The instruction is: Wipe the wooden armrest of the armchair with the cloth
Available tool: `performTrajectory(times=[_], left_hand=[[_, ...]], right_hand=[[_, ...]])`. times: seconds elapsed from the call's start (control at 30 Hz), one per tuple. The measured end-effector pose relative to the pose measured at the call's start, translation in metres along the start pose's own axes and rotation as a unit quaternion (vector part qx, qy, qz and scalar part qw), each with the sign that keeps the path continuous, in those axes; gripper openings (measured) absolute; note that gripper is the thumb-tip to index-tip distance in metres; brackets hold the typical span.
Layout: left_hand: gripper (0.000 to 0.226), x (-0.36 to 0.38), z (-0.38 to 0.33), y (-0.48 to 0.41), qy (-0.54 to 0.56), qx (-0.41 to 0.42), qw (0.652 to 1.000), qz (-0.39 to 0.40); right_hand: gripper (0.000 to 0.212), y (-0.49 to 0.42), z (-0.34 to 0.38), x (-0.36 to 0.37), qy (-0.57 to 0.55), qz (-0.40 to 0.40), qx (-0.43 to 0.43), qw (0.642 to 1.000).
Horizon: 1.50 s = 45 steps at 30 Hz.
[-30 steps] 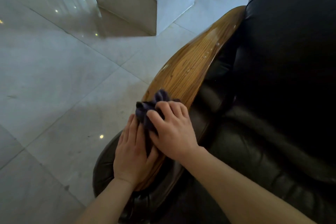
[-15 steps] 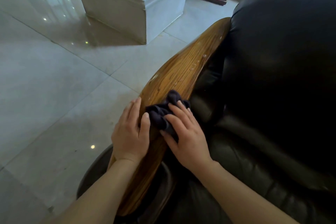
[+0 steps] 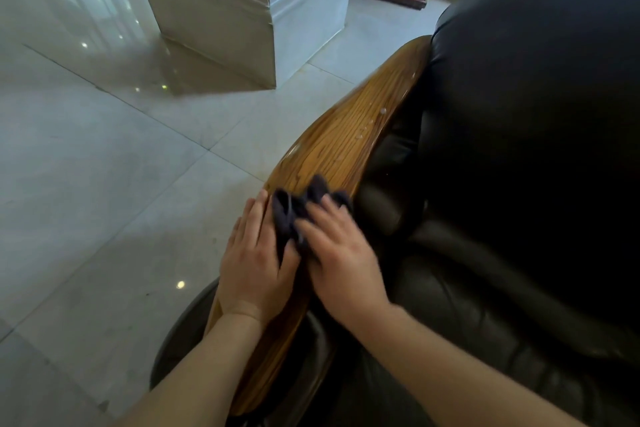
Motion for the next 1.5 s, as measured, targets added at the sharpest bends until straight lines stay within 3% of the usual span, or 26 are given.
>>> performTrajectory(times=[0.07, 0.13, 0.23, 0.3, 0.43, 0.53, 0.63, 0.73, 0.83, 1.0, 1.17, 1.37, 1.43, 1.5], left_hand=[[0.071, -0.002, 0.001, 0.001, 0.008, 0.006, 1.000, 0.001], [0.072, -0.002, 0.001, 0.000, 0.012, 0.004, 1.000, -0.002], [0.071, -0.002, 0.000, 0.000, 0.012, 0.002, 1.000, -0.011], [0.070, -0.001, 0.001, 0.000, 0.007, -0.002, 1.000, -0.018], [0.070, 0.000, 0.001, -0.001, 0.016, 0.004, 1.000, -0.014], [0.069, 0.000, 0.002, -0.002, 0.031, -0.013, 0.999, -0.012], [0.066, -0.001, 0.002, -0.001, 0.030, 0.002, 0.999, -0.025], [0.065, 0.000, 0.003, 0.000, 0.016, 0.007, 1.000, -0.025], [0.067, 0.000, 0.004, 0.000, 0.012, -0.001, 1.000, -0.027], [0.063, -0.001, 0.001, -0.001, 0.016, -0.012, 1.000, -0.018], [0.063, -0.003, -0.017, -0.024, -0.004, -0.027, 1.000, 0.009], [0.072, 0.015, -0.038, -0.097, -0.029, 0.017, 0.997, 0.065], [0.072, 0.019, -0.032, -0.102, -0.053, 0.036, 0.996, 0.063], [0.075, 0.019, -0.028, -0.101, -0.065, 0.044, 0.996, 0.050]], right_hand=[[0.037, 0.017, 0.003, -0.003, 0.002, 0.027, -0.064, 0.998], [0.035, 0.007, -0.014, -0.011, 0.002, 0.011, -0.070, 0.997], [0.036, -0.035, -0.038, -0.022, -0.025, -0.026, 0.071, 0.997], [0.037, -0.070, -0.041, -0.021, -0.006, -0.028, 0.105, 0.994], [0.037, -0.106, -0.012, -0.002, 0.044, -0.007, 0.032, 0.998], [0.038, -0.077, 0.012, 0.012, 0.049, 0.012, -0.071, 0.996], [0.045, -0.055, -0.017, 0.006, 0.066, 0.020, -0.106, 0.992], [0.050, -0.081, -0.049, -0.006, 0.088, 0.008, -0.005, 0.996], [0.054, -0.099, -0.034, 0.001, 0.095, 0.018, 0.075, 0.992], [0.054, -0.037, -0.024, 0.006, 0.137, 0.050, -0.090, 0.985], [0.055, -0.066, -0.040, 0.000, 0.107, 0.025, 0.079, 0.991], [0.050, -0.061, -0.053, -0.004, 0.020, -0.009, 0.069, 0.997], [0.049, -0.083, -0.065, -0.008, -0.006, -0.015, 0.119, 0.993], [0.047, -0.091, -0.065, -0.012, 0.021, -0.021, 0.098, 0.995]])
Point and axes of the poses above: each hand's wrist, its own y-axis away from the middle knuckle, its own x-axis out of the palm, z = x × y, the point moved 4 cm from there along -y, towards the middle knuckle, and after that the axes turned 12 degrees about y, right-handed, at the moved point
